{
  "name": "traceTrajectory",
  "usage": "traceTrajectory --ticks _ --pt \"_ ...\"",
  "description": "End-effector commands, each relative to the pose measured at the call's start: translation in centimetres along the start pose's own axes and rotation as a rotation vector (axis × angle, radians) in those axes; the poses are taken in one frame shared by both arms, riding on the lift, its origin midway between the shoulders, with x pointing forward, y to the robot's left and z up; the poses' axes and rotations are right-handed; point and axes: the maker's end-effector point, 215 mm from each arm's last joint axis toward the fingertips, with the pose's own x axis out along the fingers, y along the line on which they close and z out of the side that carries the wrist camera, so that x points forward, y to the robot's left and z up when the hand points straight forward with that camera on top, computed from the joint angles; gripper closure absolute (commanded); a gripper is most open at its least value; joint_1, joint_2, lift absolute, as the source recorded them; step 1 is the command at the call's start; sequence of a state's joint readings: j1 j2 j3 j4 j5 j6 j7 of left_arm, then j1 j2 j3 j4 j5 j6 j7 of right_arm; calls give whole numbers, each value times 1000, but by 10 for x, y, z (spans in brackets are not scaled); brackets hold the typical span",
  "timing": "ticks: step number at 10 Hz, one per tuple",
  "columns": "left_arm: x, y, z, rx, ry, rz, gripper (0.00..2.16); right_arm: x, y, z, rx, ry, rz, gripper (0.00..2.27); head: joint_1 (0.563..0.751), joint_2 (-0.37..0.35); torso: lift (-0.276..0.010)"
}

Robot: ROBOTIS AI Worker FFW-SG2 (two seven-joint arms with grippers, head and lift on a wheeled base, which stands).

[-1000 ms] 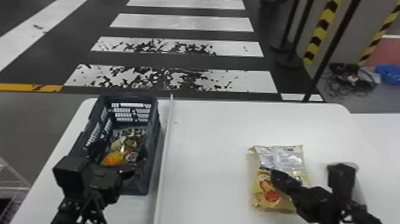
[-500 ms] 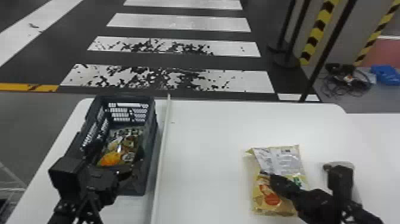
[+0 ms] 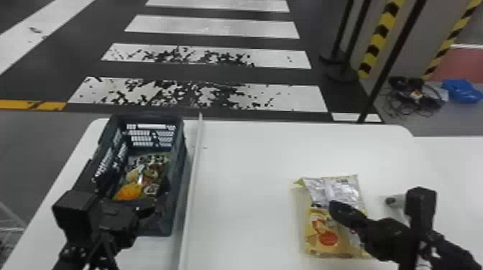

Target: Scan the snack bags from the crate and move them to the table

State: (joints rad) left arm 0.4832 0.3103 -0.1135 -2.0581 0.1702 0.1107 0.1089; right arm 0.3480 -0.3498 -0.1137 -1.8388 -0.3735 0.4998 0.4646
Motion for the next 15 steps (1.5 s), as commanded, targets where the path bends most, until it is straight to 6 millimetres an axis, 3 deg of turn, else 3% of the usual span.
traceTrajectory --ticks 1,3,4,5,8,10,12,15 --pt "0 0 2 0 -6 -1 39 -15 -3 16 32 8 -10 1754 695 -51 -95" --pt "0 -2 13 -5 -27 -3 39 -26 -11 30 39 -15 -27 687 695 -64 -95" --pt "0 -4 19 -7 -39 -6 39 -28 -17 29 43 -14 -41 319 695 -75 -95" --pt "2 -5 23 -10 -45 -7 39 -31 -36 24 53 -14 -93 188 695 -86 -95" --pt "0 -10 40 -19 -81 -14 39 -75 -134 33 60 -88 -274 90 695 -175 -95" --pt "1 -15 41 -25 -85 -22 39 -95 -184 40 41 -79 -363 90 695 -248 -95" --pt "4 -14 41 -34 -87 -25 39 -100 -203 29 74 -53 -381 90 695 -323 -95" --pt "15 -17 33 -32 -77 -31 39 -89 -198 -3 138 -9 -338 93 695 -338 -95"
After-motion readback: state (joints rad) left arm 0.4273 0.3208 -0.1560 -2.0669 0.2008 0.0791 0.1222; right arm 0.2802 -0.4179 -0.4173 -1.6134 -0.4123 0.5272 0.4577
